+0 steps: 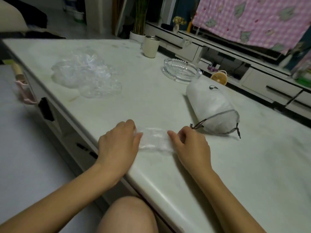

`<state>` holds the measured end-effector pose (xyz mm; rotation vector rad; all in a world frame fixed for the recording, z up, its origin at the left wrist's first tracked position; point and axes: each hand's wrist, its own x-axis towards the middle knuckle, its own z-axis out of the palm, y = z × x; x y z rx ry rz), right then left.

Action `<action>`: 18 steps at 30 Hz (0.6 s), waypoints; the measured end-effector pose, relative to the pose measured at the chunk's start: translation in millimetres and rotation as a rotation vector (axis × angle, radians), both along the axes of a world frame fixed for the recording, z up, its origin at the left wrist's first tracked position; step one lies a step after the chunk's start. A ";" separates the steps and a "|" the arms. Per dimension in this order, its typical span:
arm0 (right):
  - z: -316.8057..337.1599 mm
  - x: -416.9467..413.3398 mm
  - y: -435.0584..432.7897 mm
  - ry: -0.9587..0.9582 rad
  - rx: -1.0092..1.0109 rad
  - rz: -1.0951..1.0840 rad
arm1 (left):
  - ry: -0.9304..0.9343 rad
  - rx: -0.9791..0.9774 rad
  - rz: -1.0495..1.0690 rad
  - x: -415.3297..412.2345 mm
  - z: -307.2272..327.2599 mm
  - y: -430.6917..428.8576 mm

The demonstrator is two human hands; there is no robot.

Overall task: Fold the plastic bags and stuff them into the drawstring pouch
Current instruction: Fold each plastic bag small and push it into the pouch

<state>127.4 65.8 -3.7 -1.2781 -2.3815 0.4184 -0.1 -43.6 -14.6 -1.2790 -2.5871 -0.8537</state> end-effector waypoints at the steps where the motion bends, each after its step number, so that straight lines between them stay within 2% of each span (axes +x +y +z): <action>1: -1.6 -0.9 -2.2 -0.043 0.034 -0.023 | 0.044 -0.076 0.039 0.5 0.5 2.5; 4: -4.2 1.1 2.3 -0.084 0.127 -0.065 | 0.193 -0.205 0.100 -5.7 -5.0 5.0; 6: -7.1 8.2 8.0 -0.118 0.180 -0.109 | 0.262 -0.123 0.062 -9.5 -10.2 4.1; 7: -9.0 12.8 11.4 -0.137 0.195 -0.133 | 0.224 -0.126 0.034 -10.8 -9.2 3.4; 9: -9.2 21.4 16.1 -0.120 0.216 -0.116 | 0.004 -0.016 -0.076 -13.2 -5.3 4.5; 11: -0.5 27.1 18.8 0.110 0.150 -0.008 | -0.350 0.156 -0.180 -17.1 6.2 7.0; 12: 8.9 27.3 18.1 0.297 0.022 0.058 | -0.574 0.233 -0.247 -20.7 14.2 7.5; 14: 31.6 29.3 12.0 0.620 -0.368 0.255 | -0.968 0.306 -0.448 -23.2 29.4 8.2; 15: 38.2 31.8 10.1 0.650 -0.516 0.352 | -1.078 0.270 -0.548 -21.5 35.5 9.3; 16: 42.8 32.8 8.4 0.600 -0.615 0.427 | -1.125 0.206 -0.633 -18.5 42.8 10.1; 18: 45.0 35.1 5.1 0.470 -0.750 0.501 | -1.126 0.079 -0.770 -9.9 53.5 16.4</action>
